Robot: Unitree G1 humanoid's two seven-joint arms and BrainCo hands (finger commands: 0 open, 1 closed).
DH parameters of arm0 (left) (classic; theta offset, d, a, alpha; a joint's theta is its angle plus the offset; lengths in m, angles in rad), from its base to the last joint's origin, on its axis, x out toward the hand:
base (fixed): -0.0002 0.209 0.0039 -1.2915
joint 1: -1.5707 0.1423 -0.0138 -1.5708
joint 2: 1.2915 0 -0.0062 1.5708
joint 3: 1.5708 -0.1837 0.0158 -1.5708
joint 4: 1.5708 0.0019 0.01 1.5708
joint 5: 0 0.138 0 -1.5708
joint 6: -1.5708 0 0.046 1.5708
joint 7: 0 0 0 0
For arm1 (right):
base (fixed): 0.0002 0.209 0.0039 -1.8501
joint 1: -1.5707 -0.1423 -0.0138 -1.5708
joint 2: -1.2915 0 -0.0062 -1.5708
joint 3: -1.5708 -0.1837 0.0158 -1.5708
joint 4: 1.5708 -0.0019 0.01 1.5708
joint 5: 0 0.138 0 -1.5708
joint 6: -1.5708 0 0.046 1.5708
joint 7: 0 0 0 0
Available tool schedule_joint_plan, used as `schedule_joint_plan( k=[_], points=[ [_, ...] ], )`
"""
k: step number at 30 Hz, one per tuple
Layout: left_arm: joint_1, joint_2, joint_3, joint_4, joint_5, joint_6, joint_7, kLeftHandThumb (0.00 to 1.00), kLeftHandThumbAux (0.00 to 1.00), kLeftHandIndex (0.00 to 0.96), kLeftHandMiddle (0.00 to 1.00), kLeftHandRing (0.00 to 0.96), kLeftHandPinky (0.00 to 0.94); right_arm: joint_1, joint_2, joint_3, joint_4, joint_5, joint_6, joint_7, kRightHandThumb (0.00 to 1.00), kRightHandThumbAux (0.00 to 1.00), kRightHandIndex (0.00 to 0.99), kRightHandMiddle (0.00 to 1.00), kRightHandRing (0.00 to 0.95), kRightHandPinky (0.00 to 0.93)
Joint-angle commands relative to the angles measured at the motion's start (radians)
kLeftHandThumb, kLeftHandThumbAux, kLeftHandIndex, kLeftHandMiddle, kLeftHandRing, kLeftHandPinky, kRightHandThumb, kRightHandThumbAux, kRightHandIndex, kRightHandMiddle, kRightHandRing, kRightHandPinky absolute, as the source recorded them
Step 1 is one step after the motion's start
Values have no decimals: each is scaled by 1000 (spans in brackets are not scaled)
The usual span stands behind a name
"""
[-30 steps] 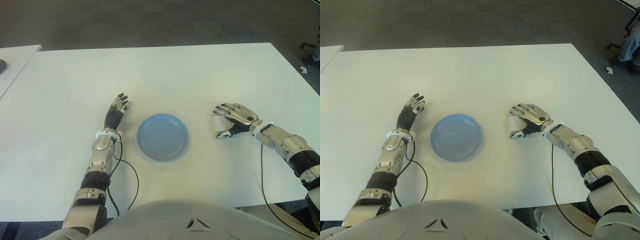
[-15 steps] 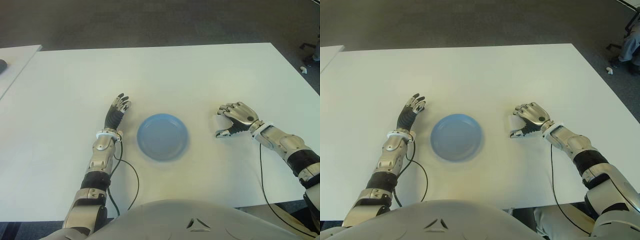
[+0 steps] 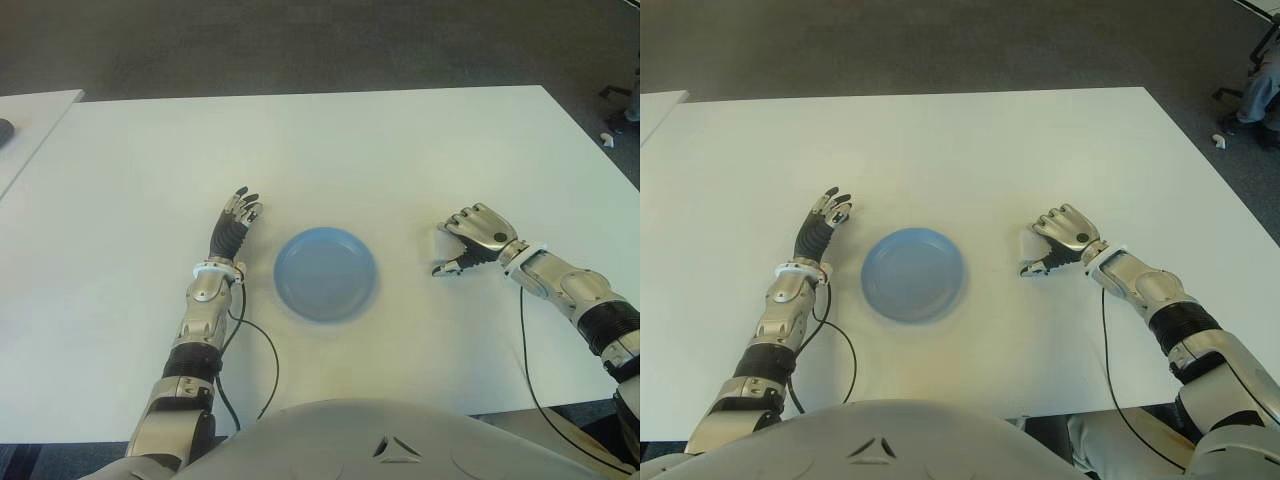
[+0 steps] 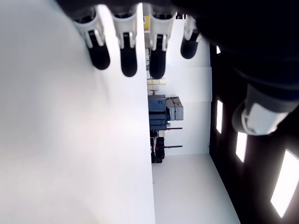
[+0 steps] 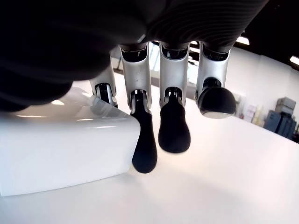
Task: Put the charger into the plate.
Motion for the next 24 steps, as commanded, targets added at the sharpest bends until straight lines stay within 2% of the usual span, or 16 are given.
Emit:
schedule_joint_plan(
  k=[1, 15, 24],
  points=[
    [71, -33, -29, 90, 22, 87, -11, 0, 503, 87, 176, 161, 168, 40, -12, 8, -7, -18, 5, 36, 741, 707, 441, 843, 845, 859],
    [72, -36, -30, 99, 25, 75, -17, 0, 493, 95, 182, 171, 178, 64, -11, -30, -50, -14, 17, 16, 732, 707, 441, 823, 825, 835],
    [72, -41, -27, 105, 28, 75, -11, 0, 493, 87, 180, 167, 167, 60, -27, -83, -174, -7, 31, 34, 728, 708, 441, 818, 821, 837]
  ],
)
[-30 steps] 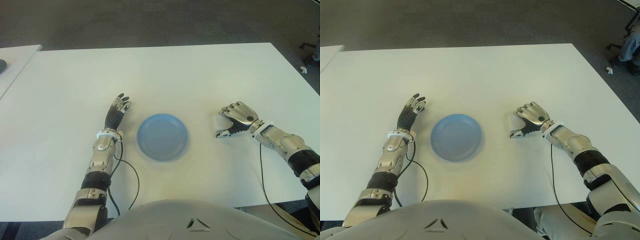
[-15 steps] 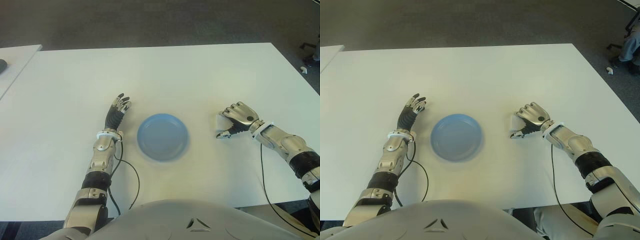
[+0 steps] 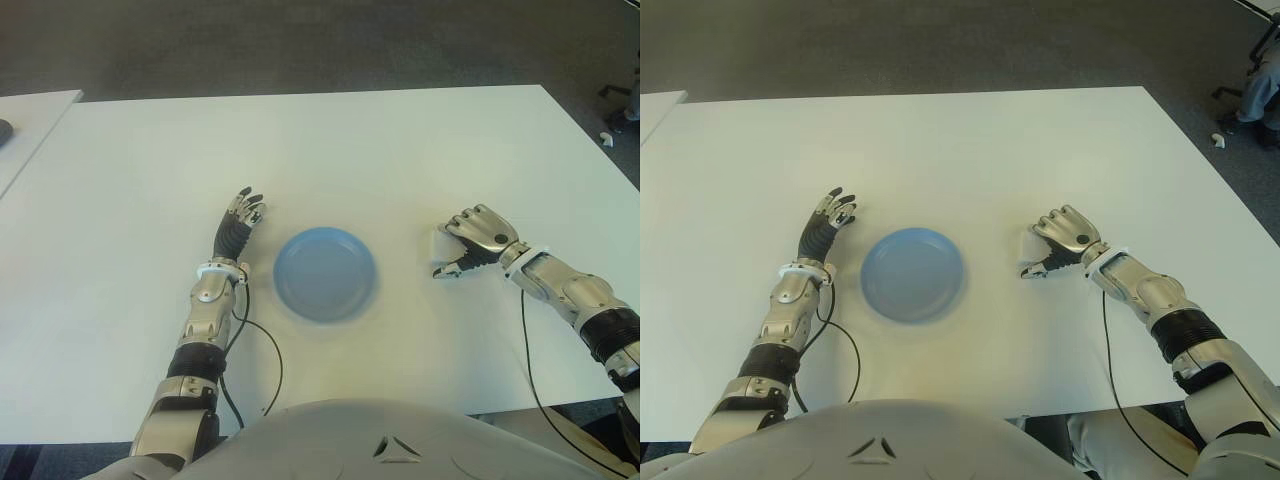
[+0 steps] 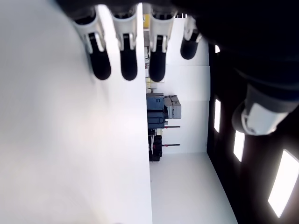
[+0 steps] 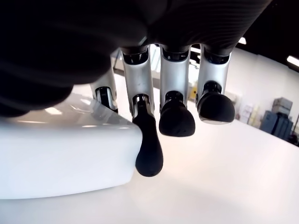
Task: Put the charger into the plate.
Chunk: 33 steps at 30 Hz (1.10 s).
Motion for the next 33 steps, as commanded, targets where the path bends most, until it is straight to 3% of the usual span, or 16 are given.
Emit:
schedule_joint_plan(
  k=[1, 11, 14, 16, 25, 33],
  points=[
    [74, -23, -24, 98, 23, 89, -11, 0, 495, 86, 180, 165, 165, -2, -22, -36, -80, 1, 0, 26, 728, 708, 441, 819, 822, 837],
    [65, -23, -16, 126, 15, 66, -21, 0, 500, 84, 170, 156, 162, 6, -14, -151, -223, 19, 15, -23, 731, 708, 441, 836, 833, 852],
    [33, -24, -4, 208, 10, 40, -27, 0, 500, 87, 172, 157, 162, 1, 1, -179, -261, 18, 25, -24, 733, 707, 441, 841, 839, 858],
    [18, -24, 2, 251, 8, 23, -29, 0, 499, 88, 172, 156, 158, 2, 6, -189, -272, 16, 28, -21, 734, 707, 441, 844, 842, 862],
    [16, -27, -3, 210, 1, 44, -36, 0, 486, 81, 152, 140, 150, -20, 63, -231, -344, 18, 55, -3, 737, 707, 441, 853, 851, 866],
    [25, -33, -1, 200, -9, 41, -53, 0, 479, 90, 155, 143, 156, -52, 113, -229, -364, 9, 39, -10, 741, 707, 441, 867, 868, 879]
  ],
)
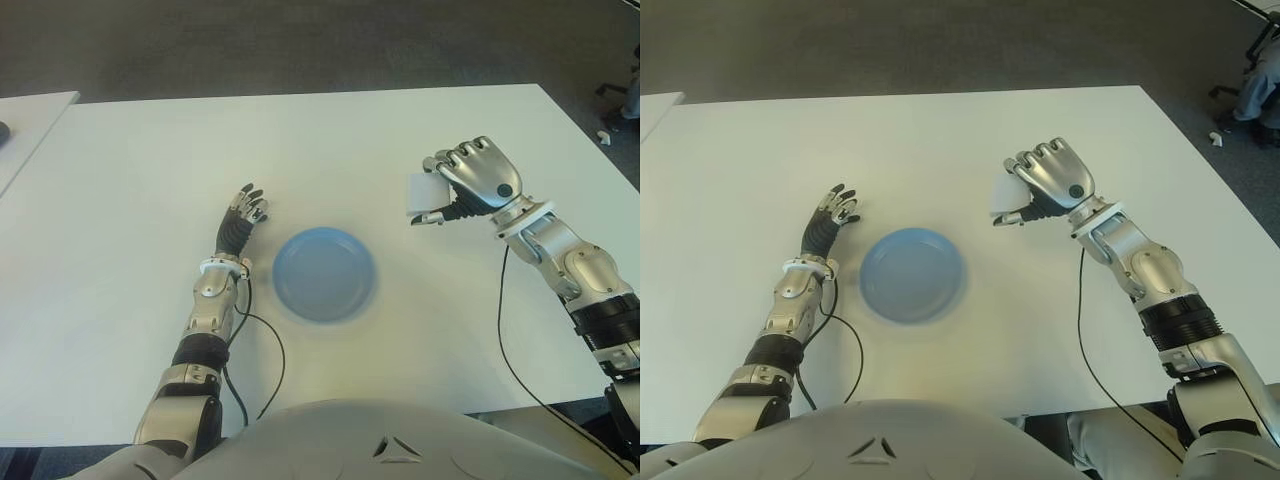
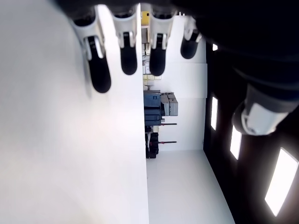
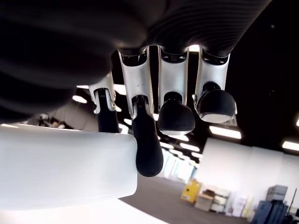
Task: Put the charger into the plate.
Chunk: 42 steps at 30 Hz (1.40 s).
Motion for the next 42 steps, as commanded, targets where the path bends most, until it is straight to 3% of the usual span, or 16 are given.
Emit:
schedule_joint_plan(
  k=[1, 9, 20, 33, 42],
  points=[
    [88, -27, -14, 82, -2, 112, -33, 0, 479, 89, 154, 142, 155, -29, 35, 4, -20, -3, -5, 3, 741, 707, 441, 868, 870, 879],
    [86, -26, -14, 81, -8, 128, -38, 0, 469, 76, 140, 132, 153, -53, 77, 20, -53, -27, -2, 27, 743, 707, 441, 875, 883, 878],
    [90, -29, -14, 91, -12, 112, -42, 0, 476, 82, 146, 138, 165, -54, 208, 91, -84, -49, 19, 72, 745, 705, 442, 873, 882, 876],
    [90, -34, -10, 90, -14, 124, -36, 0, 469, 74, 141, 135, 162, -75, 338, 185, -1, -65, 27, 120, 745, 705, 442, 874, 881, 879],
    [102, -34, -15, 69, -10, 122, -39, 0, 469, 71, 136, 128, 149, -45, 387, 197, -19, -9, 45, 218, 746, 706, 442, 872, 880, 893]
  ],
)
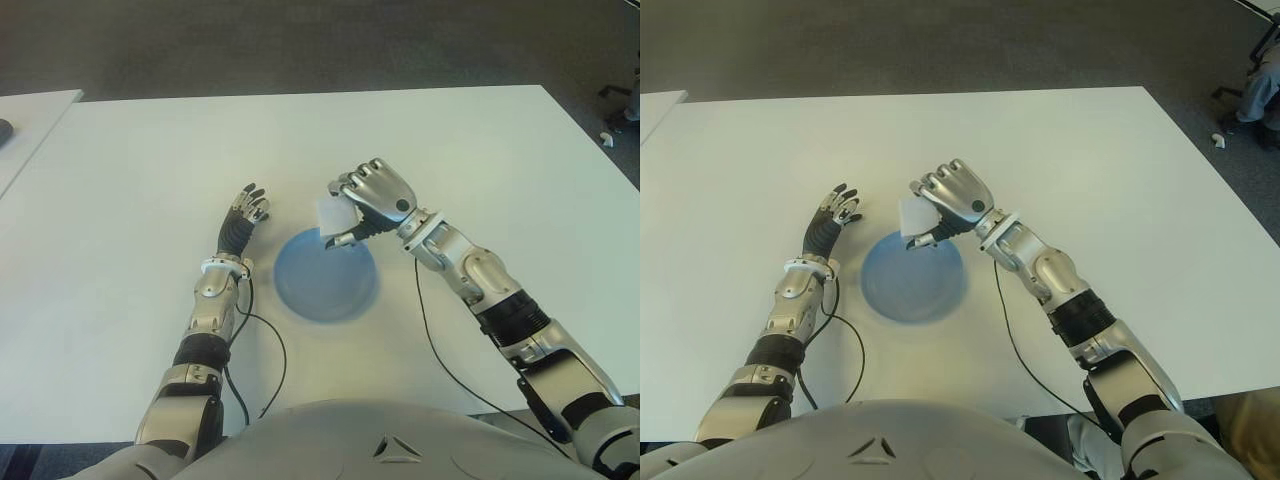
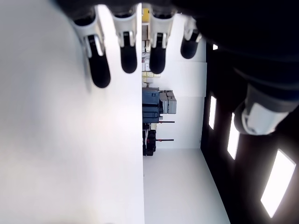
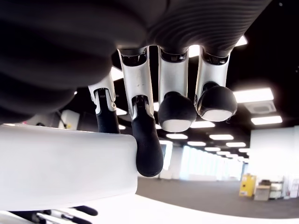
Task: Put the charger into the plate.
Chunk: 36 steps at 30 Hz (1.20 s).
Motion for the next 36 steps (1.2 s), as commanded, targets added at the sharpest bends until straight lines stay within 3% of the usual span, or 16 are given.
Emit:
schedule_joint_plan(
  k=[1, 12, 16, 17, 18, 19, 22, 25, 27, 36],
  points=[
    [102, -27, -18, 69, 9, 122, -16, 0, 469, 70, 135, 126, 148, 23, 22, 7, 0, 31, 17, 46, 746, 706, 442, 871, 879, 893],
    [102, -27, -16, 67, 7, 125, -15, 0, 478, 73, 136, 124, 144, 31, 59, 2, 16, 83, -20, 14, 743, 707, 441, 849, 858, 860],
    [103, -26, -15, 74, 8, 111, -17, 0, 492, 73, 134, 122, 128, 33, 61, -3, 22, 124, -53, 6, 712, 705, 427, 714, 707, 684],
    [103, -26, -15, 75, 9, 108, -17, 0, 496, 72, 132, 120, 126, 33, 59, -4, 21, 129, -56, 9, 631, 577, 349, 568, 585, 571],
    [103, -26, -14, 76, 9, 107, -16, 0, 498, 71, 131, 119, 125, 35, 54, -5, 18, 138, -61, 20, 602, 531, 321, 515, 541, 531],
    [103, -26, -14, 77, 9, 107, -15, 0, 501, 71, 129, 118, 129, 36, 50, -5, 16, 144, -65, 27, 541, 455, 226, 352, 386, 399],
    [101, -26, -12, 79, 7, 109, -15, 0, 506, 70, 127, 116, 133, 38, 41, -6, 11, 159, -73, 44, 462, 361, 92, 124, 165, 203],
    [98, -27, -9, 85, 3, 113, -19, 0, 506, 66, 123, 114, 134, 47, 20, -8, 7, 177, -88, 67, 416, 296, 32, 41, 58, 74],
    [91, -25, -8, 96, 2, 113, -22, 0, 506, 63, 120, 112, 133, 45, 12, -10, 11, 184, -100, 73, 392, 265, 16, 21, 29, 38],
    [90, -25, -7, 101, 11, 112, -10, 0, 511, 83, 141, 133, 166, 26, -1, -23, 40, 202, -154, 46, 341, 181, 0, 0, 0, 1]
  ],
)
